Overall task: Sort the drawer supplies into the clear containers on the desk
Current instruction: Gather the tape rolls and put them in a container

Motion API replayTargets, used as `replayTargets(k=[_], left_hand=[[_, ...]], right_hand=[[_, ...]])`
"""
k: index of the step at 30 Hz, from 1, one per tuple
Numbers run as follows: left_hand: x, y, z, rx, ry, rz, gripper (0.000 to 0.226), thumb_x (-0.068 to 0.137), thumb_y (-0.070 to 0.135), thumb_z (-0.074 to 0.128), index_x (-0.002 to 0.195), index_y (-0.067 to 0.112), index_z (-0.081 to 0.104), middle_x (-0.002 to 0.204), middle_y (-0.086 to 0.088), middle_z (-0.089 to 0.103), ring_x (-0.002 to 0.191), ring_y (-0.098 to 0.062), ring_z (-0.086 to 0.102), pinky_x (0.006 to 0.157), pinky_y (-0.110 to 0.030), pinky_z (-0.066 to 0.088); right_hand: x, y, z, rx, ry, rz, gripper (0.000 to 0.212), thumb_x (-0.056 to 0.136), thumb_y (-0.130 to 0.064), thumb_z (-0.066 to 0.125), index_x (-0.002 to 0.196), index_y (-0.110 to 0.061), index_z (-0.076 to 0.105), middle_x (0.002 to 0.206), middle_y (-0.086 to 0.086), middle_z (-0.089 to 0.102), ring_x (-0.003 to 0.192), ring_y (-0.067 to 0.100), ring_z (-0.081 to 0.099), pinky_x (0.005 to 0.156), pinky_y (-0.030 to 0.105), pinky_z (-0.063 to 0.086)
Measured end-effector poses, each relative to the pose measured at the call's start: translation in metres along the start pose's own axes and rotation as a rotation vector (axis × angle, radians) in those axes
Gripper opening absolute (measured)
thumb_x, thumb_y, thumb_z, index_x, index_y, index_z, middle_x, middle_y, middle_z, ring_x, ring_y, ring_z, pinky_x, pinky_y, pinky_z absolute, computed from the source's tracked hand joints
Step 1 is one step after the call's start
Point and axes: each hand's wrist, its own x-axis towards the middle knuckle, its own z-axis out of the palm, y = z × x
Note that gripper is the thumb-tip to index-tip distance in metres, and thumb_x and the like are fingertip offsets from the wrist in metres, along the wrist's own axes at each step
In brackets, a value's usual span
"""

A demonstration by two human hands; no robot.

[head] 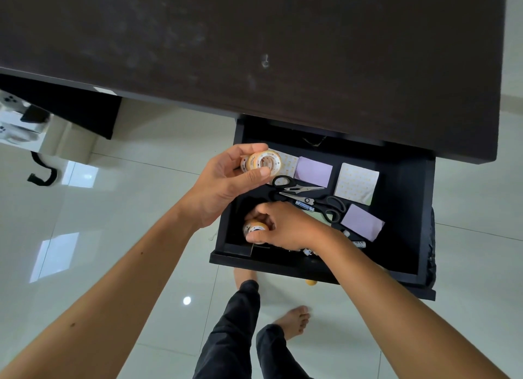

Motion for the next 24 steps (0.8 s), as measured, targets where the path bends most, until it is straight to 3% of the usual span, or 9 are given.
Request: replayTargets(k=[5,11,16,24], left_hand=[[0.004,0.003,-0.006,0.018,0.013,0.004,0.048,0.085,0.016,0.08,0.131,0.016,0.067,0.126,-0.01,0.072,0.126,-0.032,0.068,0.114,-0.054,0.049],[0.004,0.011,-0.011,0.017,0.014,0.029,0.051,0.082,0.026,0.086,0.13,0.019,0.068,0.131,-0.016,0.07,0.131,-0.042,0.061,0.115,-0.057,0.047],[0.002,0.03,-0.019,0.002,0.0,0.051,0.051,0.083,0.024,0.085,0.131,0.017,0.068,0.119,-0.008,0.072,0.124,-0.039,0.066,0.116,-0.056,0.047],[-0.001,0.076,-0.04,0.014,0.004,0.085,0.047,0.082,0.029,0.087,0.127,0.026,0.072,0.123,-0.009,0.073,0.121,-0.029,0.068,0.118,-0.054,0.046]], right_hand=[[-0.011,0.004,-0.012,0.109,0.097,-0.062,0.034,0.09,-0.033,0.083,0.122,-0.033,0.07,0.11,-0.011,0.074,0.095,0.011,0.074,0.095,0.038,0.06],[-0.03,-0.007,-0.032,0.211,0.137,-0.091,0.04,0.084,-0.045,0.085,0.121,-0.038,0.071,0.112,-0.006,0.075,0.098,0.02,0.075,0.095,0.049,0.06],[-0.053,-0.027,-0.047,0.201,0.155,-0.121,0.038,0.088,-0.04,0.085,0.124,-0.035,0.072,0.114,-0.008,0.074,0.101,0.016,0.071,0.094,0.044,0.06],[-0.071,-0.074,-0.08,0.29,0.221,-0.181,0.038,0.089,-0.033,0.084,0.126,-0.031,0.073,0.112,-0.01,0.076,0.106,0.014,0.073,0.099,0.038,0.06]])
